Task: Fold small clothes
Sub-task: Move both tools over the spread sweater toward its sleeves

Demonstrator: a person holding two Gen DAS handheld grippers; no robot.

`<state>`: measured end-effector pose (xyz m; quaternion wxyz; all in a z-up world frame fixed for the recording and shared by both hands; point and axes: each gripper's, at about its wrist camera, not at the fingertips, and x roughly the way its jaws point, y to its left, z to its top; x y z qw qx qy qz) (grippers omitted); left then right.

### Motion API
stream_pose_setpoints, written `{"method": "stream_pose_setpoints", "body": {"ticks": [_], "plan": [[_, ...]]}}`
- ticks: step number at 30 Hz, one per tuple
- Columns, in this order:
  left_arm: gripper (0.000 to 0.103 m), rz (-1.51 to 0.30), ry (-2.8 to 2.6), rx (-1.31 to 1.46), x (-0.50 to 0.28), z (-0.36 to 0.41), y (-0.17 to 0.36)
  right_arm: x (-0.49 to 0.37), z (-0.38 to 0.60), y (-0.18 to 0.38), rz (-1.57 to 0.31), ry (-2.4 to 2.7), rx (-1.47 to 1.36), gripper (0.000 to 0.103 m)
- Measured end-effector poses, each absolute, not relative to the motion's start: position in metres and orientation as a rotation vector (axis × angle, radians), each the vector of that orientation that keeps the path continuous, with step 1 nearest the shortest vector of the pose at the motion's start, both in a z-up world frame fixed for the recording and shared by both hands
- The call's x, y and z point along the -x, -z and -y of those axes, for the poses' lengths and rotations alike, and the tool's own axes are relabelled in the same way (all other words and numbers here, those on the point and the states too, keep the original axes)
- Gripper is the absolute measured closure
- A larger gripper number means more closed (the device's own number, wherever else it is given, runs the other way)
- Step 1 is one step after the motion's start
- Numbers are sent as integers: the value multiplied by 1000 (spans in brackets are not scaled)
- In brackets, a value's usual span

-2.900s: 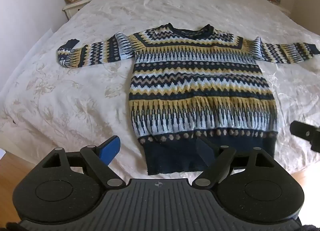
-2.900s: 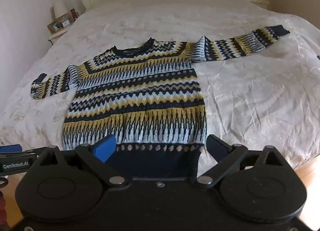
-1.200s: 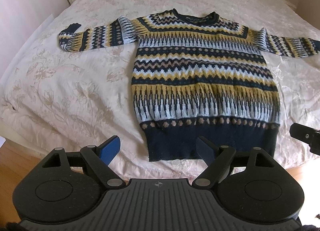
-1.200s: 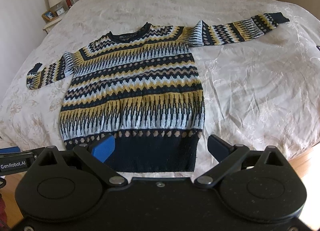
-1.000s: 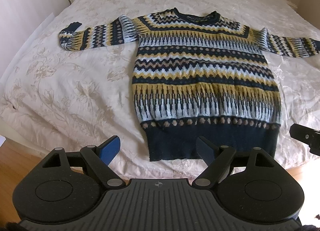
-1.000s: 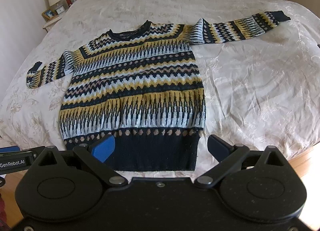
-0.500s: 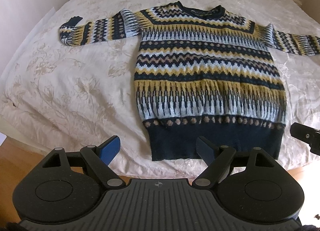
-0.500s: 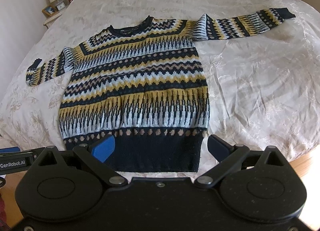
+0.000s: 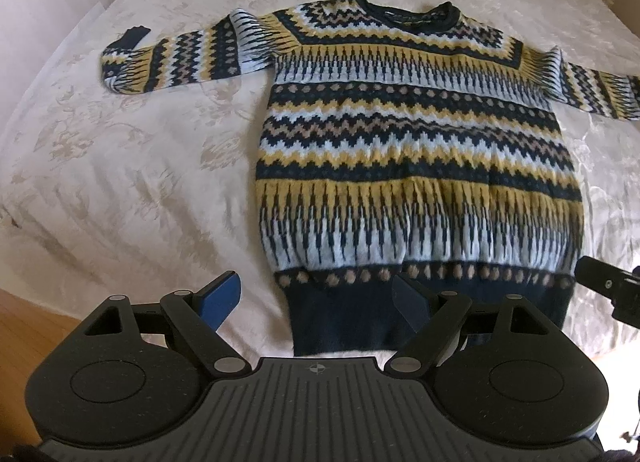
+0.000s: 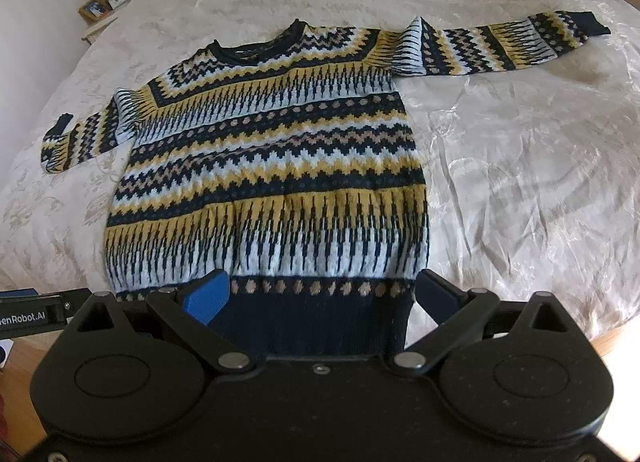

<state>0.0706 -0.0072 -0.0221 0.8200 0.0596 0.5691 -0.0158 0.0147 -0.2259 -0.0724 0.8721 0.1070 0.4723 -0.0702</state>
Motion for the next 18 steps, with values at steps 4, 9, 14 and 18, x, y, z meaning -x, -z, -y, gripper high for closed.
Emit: {"method": "stream_pose_setpoints", "body": {"ticks": [4, 9, 14, 18], "plan": [[20, -1229, 40, -125, -91, 11, 26, -31, 230, 75, -1011, 149, -224, 3], [20, -1254, 53, -123, -119, 16, 30, -56, 236, 76, -1034, 160, -228, 3], [20, -1277, 78, -134, -148, 19, 34, -83, 238, 74, -1050, 180, -235, 3], [20, -1297, 95, -139, -171, 20, 39, -104, 238, 73, -1064, 199, -243, 3]]}}
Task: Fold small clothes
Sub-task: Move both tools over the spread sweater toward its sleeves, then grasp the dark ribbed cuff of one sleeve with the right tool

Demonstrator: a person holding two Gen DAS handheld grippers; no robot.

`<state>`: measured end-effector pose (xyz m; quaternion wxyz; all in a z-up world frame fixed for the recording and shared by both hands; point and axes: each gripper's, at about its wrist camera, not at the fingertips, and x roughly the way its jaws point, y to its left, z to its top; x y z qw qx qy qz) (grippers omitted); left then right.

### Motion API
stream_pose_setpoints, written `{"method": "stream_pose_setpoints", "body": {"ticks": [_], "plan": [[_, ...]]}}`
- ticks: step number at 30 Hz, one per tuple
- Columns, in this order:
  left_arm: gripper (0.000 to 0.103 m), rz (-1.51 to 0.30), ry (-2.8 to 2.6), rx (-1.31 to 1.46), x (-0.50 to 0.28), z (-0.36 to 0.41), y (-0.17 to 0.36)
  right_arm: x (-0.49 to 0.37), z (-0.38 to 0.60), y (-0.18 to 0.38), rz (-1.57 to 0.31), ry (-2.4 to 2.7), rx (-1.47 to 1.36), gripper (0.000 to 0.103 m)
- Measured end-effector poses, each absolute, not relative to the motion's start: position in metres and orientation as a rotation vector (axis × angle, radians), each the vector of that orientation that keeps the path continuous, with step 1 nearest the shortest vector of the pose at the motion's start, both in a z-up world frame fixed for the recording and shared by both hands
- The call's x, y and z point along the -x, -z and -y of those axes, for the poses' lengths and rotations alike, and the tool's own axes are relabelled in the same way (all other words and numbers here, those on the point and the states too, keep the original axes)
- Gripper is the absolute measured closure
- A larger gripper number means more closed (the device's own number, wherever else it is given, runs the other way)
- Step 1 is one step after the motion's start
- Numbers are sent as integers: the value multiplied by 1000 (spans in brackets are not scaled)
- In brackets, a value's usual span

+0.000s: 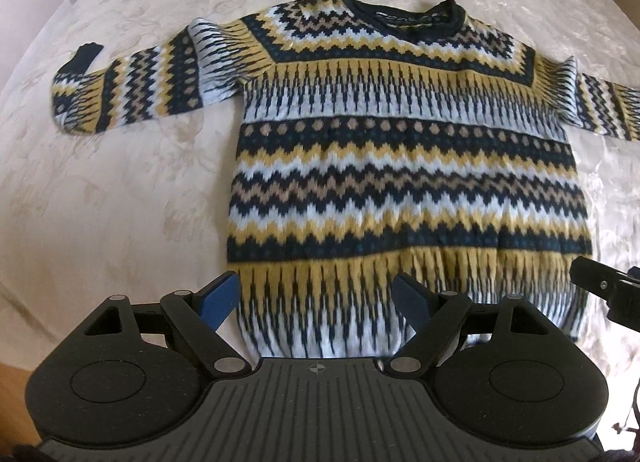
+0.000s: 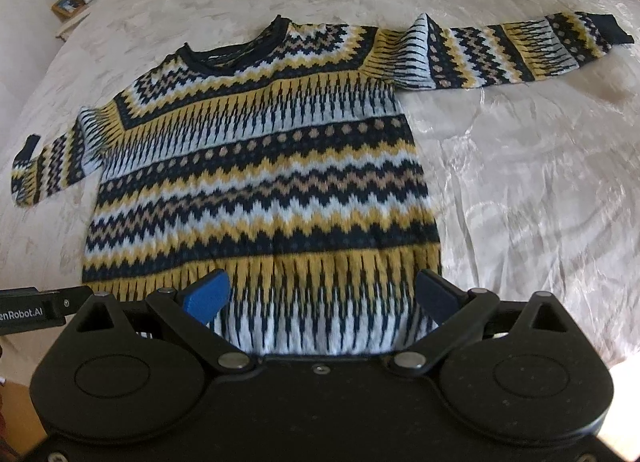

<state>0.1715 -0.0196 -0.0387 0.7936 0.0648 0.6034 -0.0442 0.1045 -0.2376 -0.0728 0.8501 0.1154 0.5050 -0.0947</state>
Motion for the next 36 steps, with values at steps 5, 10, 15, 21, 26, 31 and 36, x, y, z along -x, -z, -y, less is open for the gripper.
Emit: {"method": "stream_pose_setpoints", "body": {"ticks": [5, 10, 15, 21, 26, 31, 36], "plan": [[20, -1319, 109, -144, -200, 17, 46, -131, 234, 75, -1089, 212, -249, 3], [20, -1348, 122, -155, -223, 13, 55, -153, 231, 78, -1106, 237, -264, 3], [20, -1365, 130, -151, -242, 8, 64, -170, 234, 81, -1115, 254, -288, 3], [20, -1345, 101, -135, -253, 8, 64, -181, 251, 79, -1082, 245, -289, 3], [20, -1291, 52, -105, -253, 16, 53, -186, 286, 78, -1044, 226, -319, 3], [22, -1244, -34, -25, -244, 33, 39, -193, 335, 74, -1005, 196, -316, 0], [28, -1207, -102, 122, -228, 58, 31, -203, 398, 70, -996, 146, -310, 0]]}}
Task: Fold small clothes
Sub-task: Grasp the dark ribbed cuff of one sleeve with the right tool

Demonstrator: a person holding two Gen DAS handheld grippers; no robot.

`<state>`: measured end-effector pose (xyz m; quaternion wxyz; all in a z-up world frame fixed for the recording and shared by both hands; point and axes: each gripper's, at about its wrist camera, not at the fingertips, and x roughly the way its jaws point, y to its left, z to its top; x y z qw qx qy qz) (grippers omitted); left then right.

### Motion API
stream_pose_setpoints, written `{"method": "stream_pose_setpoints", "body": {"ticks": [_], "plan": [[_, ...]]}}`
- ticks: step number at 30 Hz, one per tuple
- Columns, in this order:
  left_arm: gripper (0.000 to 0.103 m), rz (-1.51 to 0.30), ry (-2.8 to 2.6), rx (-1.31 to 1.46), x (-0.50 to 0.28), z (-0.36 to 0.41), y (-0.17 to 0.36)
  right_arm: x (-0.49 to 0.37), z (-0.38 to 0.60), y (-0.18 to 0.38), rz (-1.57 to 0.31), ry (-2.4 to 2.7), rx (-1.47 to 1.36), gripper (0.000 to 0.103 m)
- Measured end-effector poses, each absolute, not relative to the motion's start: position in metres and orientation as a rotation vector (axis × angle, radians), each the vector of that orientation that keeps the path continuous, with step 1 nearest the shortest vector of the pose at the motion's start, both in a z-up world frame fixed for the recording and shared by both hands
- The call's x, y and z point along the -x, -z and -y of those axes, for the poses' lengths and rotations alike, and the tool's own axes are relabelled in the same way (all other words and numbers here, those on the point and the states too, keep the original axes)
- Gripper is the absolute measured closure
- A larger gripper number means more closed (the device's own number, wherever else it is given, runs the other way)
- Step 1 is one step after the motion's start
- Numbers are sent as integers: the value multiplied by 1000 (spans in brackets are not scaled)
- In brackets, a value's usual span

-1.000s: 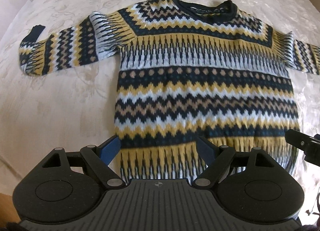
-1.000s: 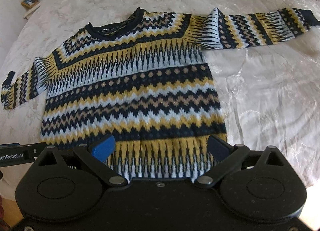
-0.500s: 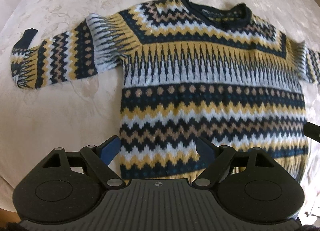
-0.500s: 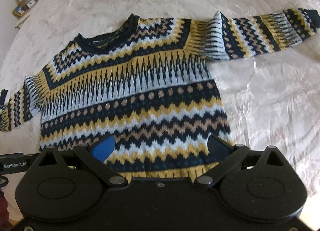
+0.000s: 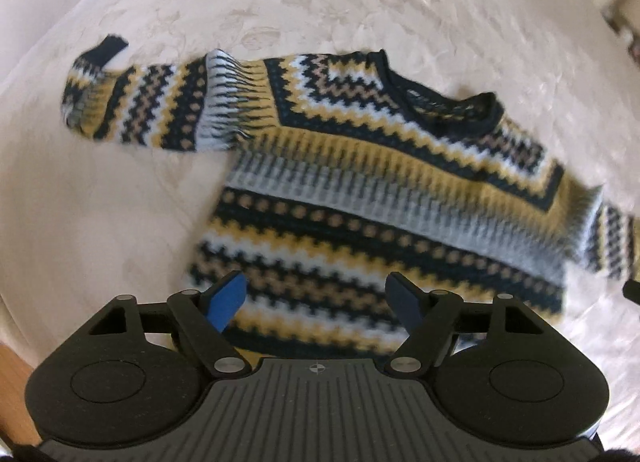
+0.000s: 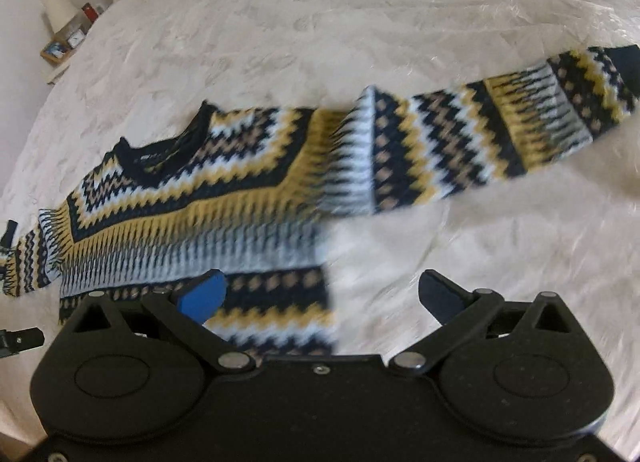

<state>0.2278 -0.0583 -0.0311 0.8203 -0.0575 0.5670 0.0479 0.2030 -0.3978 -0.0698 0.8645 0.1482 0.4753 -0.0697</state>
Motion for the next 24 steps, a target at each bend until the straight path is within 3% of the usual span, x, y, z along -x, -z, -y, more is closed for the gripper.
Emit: {"method": "stream_pose_setpoints", "body": {"ticks": [10, 24], "plan": [[28, -1184, -130, 138, -205, 119, 25, -224, 537, 51, -953, 216, -361, 0], [28, -1210, -172, 156, -206, 142, 24, -257, 673, 34, -910, 462, -263, 0]]}}
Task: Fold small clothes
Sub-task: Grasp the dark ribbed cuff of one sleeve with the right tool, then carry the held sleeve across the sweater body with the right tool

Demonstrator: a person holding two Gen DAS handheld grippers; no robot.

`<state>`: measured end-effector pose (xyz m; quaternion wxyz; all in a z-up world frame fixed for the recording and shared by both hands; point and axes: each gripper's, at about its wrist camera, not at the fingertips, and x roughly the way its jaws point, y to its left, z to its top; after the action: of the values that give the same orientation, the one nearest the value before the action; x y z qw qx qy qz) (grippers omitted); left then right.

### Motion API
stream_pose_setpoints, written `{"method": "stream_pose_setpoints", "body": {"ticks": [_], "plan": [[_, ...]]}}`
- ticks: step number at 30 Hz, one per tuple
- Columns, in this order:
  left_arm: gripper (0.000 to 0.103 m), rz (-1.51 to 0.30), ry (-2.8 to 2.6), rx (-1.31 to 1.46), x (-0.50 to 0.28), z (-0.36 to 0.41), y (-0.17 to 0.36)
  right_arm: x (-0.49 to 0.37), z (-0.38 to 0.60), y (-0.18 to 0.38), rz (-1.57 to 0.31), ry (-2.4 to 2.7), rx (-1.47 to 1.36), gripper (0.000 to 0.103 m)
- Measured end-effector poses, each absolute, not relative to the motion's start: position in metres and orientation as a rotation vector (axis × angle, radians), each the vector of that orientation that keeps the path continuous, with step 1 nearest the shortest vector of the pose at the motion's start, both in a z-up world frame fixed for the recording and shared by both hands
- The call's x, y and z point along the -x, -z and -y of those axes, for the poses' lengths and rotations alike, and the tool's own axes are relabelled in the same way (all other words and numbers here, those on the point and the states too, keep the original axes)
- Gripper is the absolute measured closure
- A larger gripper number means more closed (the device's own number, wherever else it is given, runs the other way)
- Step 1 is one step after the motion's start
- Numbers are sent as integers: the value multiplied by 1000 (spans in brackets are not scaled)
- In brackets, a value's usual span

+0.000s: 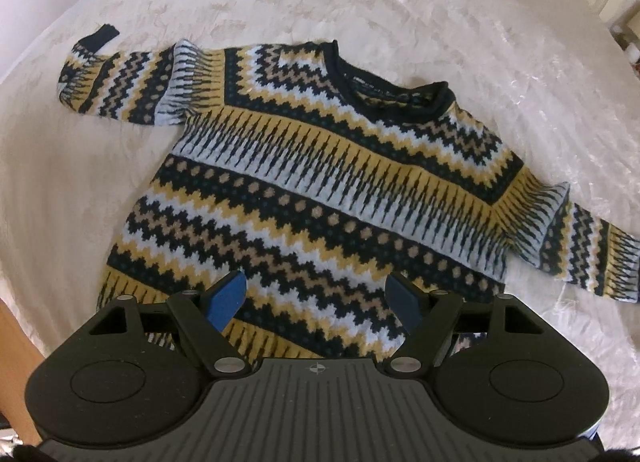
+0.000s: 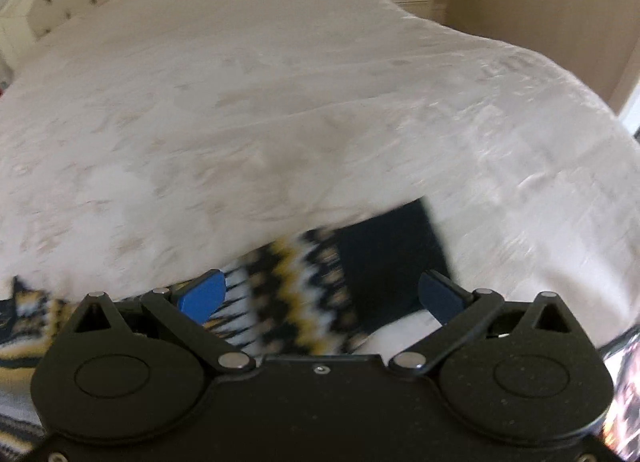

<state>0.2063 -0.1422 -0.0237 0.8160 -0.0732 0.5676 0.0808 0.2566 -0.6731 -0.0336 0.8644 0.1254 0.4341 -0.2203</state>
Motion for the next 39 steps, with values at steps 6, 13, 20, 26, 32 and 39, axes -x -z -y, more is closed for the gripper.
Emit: {"method": "stream_pose_setpoints", "body": {"ticks": [6, 13, 20, 26, 32, 39], "plan": [[28, -1221, -197, 147, -209, 143, 24, -258, 703, 61, -946, 481, -340, 5], [28, -1226, -205, 138, -211, 141, 26, -250, 686, 62, -937, 454, -224, 46], [31, -1239, -160, 91, -215, 133, 30, -236, 667, 42, -877, 343, -379, 81], [31, -1202, -112, 12, -221, 112, 30, -232, 611, 17, -837, 241, -434, 81], [38, -1210, -6, 13, -233, 68, 40, -241, 523, -15, -802, 143, -478, 81], [39, -1183, 21, 23, -250, -10, 44, -277, 389, -38, -782, -18, -508, 80]]}}
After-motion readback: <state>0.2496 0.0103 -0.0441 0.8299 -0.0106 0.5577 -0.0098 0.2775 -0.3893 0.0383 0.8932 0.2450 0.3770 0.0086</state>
